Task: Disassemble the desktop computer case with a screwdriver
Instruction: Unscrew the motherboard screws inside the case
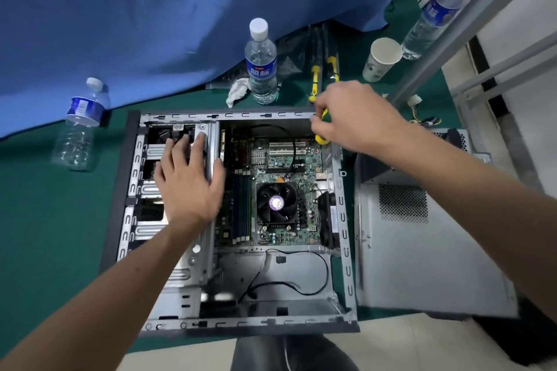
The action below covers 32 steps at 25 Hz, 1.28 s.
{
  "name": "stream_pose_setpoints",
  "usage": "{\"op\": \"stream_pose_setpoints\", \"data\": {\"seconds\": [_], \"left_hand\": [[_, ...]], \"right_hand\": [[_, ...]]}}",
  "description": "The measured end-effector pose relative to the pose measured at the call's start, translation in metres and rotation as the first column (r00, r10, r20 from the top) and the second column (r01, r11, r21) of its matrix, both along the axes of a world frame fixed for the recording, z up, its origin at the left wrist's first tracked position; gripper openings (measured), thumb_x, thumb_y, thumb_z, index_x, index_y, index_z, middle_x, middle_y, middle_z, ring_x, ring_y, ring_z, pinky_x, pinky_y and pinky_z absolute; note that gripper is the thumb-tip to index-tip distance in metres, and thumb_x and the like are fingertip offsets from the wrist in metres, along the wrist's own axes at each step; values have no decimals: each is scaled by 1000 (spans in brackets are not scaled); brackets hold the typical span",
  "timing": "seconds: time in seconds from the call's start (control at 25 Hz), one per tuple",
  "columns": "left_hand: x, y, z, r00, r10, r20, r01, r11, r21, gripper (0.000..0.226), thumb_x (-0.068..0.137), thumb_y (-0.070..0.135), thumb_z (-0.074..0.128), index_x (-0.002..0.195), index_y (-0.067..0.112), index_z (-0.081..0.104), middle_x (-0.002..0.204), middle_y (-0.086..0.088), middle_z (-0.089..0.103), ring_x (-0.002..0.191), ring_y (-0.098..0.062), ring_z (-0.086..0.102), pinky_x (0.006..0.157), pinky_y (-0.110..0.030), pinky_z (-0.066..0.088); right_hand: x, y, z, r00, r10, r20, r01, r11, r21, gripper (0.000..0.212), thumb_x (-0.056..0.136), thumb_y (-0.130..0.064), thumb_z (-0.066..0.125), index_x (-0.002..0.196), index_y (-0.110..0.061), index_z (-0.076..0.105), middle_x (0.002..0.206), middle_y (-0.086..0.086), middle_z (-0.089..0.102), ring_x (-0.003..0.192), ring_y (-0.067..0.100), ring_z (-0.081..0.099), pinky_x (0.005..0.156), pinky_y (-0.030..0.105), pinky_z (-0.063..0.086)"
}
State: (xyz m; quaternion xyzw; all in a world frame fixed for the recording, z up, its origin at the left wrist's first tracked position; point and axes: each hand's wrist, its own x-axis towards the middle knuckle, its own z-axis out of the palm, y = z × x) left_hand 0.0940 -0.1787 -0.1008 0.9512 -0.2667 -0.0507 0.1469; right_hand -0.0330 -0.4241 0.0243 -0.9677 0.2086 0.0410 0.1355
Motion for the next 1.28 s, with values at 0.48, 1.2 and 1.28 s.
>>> {"op": "stream_pose_setpoints", "data": {"seconds": [0.48, 1.2, 1.28], "left_hand": [[0, -2, -2, 1000, 4, -1, -4, 1000, 10, 59, 95, 51, 30, 149, 28, 35, 156, -5, 31, 149, -23, 11, 116, -52, 16], [0, -2, -3, 1000, 3, 4, -3, 1000, 10, 60, 94, 52, 30, 149, 29, 34, 155, -5, 31, 148, -23, 12, 115, -52, 18], [0, -2, -3, 1000, 5, 8, -5, 1000, 2, 60, 94, 52, 31, 149, 29, 35, 154, -5, 32, 148, -24, 12, 114, -52, 18]], "right_hand": [[19, -6, -34, 959, 139, -249, -134, 990, 34, 25, 92, -21, 52, 80, -3, 64, 82, 12, 63, 71, 29, 62, 68, 43, 56], [18, -11, -40, 968, 124, -219, -115, 992, 56, 27, 93, -24, 52, 79, -5, 63, 85, 10, 60, 71, 28, 61, 67, 41, 56], [17, -10, -41, 967, 123, -225, -112, 992, 60, 26, 94, -24, 52, 80, -5, 63, 86, 10, 61, 72, 28, 62, 68, 41, 56]]}}
